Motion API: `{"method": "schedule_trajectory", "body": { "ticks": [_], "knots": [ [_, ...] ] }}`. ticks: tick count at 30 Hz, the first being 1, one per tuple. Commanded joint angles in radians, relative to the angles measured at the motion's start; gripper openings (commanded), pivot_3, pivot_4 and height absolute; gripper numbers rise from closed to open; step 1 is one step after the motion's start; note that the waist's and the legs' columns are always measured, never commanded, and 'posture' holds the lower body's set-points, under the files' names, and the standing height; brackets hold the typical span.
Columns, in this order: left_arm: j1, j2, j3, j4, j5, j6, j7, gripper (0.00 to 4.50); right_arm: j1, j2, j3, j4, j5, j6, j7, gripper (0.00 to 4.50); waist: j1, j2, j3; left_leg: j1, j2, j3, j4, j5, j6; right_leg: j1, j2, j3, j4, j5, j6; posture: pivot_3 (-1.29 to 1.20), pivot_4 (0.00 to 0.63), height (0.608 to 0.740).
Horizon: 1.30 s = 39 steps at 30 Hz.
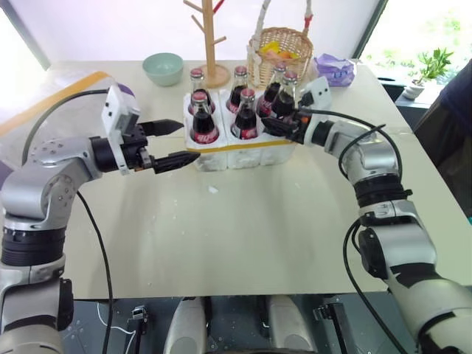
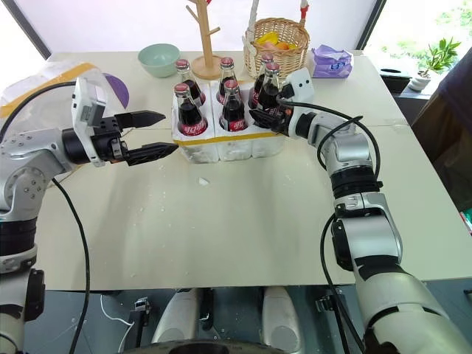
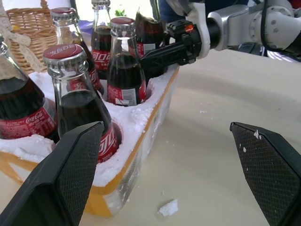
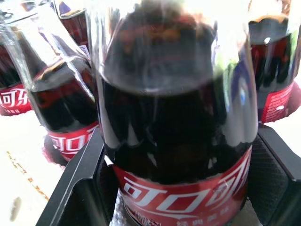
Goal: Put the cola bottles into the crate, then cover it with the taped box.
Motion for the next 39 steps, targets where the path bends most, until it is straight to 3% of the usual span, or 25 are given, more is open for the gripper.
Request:
{"method": "schedule_trajectory", "body": {
  "ticks": [1,8,11,16,21,24,28,34,39],
  "knots": [
    [-0.034,0.006,0.025,-0.024,-0.02,-0.005,0.004,4.5,-0.018,-0.002,-0.019,-0.003,-0.013,-0.002,0.008,4.3,0.0,0.0,0.0,0.0,0.0,0.0,0.0,0.0,0.0,0.0,0.0,0.0,0.0,0.0,0.0,0.0,0.15,0.74],
    [-0.035,0.084,0.071,-0.016,-0.026,0.011,-0.027,4.5,0.083,-0.094,-0.047,-0.316,0.044,0.135,0.082,4.43,0.004,0.0,0.0,0.0,0.0,0.0,0.0,0.0,-0.001,0.0,0.0,0.0,0.0,0.0,0.0,0.0,0.15,0.74],
    [-0.01,0.236,0.136,0.016,-0.011,0.015,-0.099,4.5,0.155,-0.244,-0.098,-0.574,0.137,0.26,0.18,4.43,0.005,0.001,0.0,-0.002,0.0,-0.001,-0.001,0.0,-0.001,-0.002,0.0,0.0,0.0,0.0,0.0,0.0,0.15,0.74],
    [0.058,0.524,0.235,0.206,0.051,-0.03,-0.275,4.5,0.211,-0.447,-0.197,-0.773,0.29,0.441,0.289,4.43,-0.004,0.001,0.0,0.0,0.001,0.001,-0.002,0.0,-0.001,-0.002,0.0,0.0,-0.001,-0.001,-0.001,0.0,0.15,0.74],
    [0.158,0.797,0.208,0.573,0.195,-0.201,-0.53,4.5,0.224,-0.531,-0.274,-0.841,0.399,0.534,0.316,4.43,-0.006,0.001,0.0,0.002,0.002,0.003,-0.003,0.0,-0.001,-0.002,0.0,-0.001,-0.001,-0.004,-0.007,0.0,0.15,0.74],
    [0.195,0.896,0.123,0.76,0.257,-0.344,-0.593,4.5,0.231,-0.542,-0.27,-0.845,0.409,0.538,0.309,4.43,-0.005,0.001,0.0,0.001,0.002,0.004,-0.003,0.0,-0.001,-0.004,-0.002,-0.001,-0.002,-0.005,-0.009,0.0,0.15,0.74],
    [0.117,0.91,-0.035,0.913,0.379,-0.479,-0.595,4.5,0.236,-0.53,-0.25,-0.833,0.396,0.525,0.281,4.43,0.007,0.001,0.0,0.0,0.002,0.005,-0.004,0.0,-0.001,-0.005,-0.003,-0.001,-0.002,-0.005,-0.01,0.0,0.15,0.74],
    [-0.422,0.725,-0.303,1.205,0.778,-0.607,-0.527,4.5,0.239,-0.512,-0.238,-0.826,0.399,0.527,0.239,4.43,0.018,-0.001,-0.001,-0.002,0.001,0.006,-0.001,0.0,-0.001,-0.005,-0.002,-0.001,-0.001,-0.005,-0.009,0.0,0.15,0.74],
    [-0.644,0.613,-0.389,1.376,0.927,-0.629,-0.431,4.5,0.285,-0.518,-0.239,-0.841,0.387,0.527,0.208,4.43,0.027,-0.002,-0.001,-0.002,0.001,0.006,0.001,0.0,-0.001,-0.004,-0.002,-0.001,0.0,-0.002,-0.004,0.0,0.15,0.74]
  ]
}}
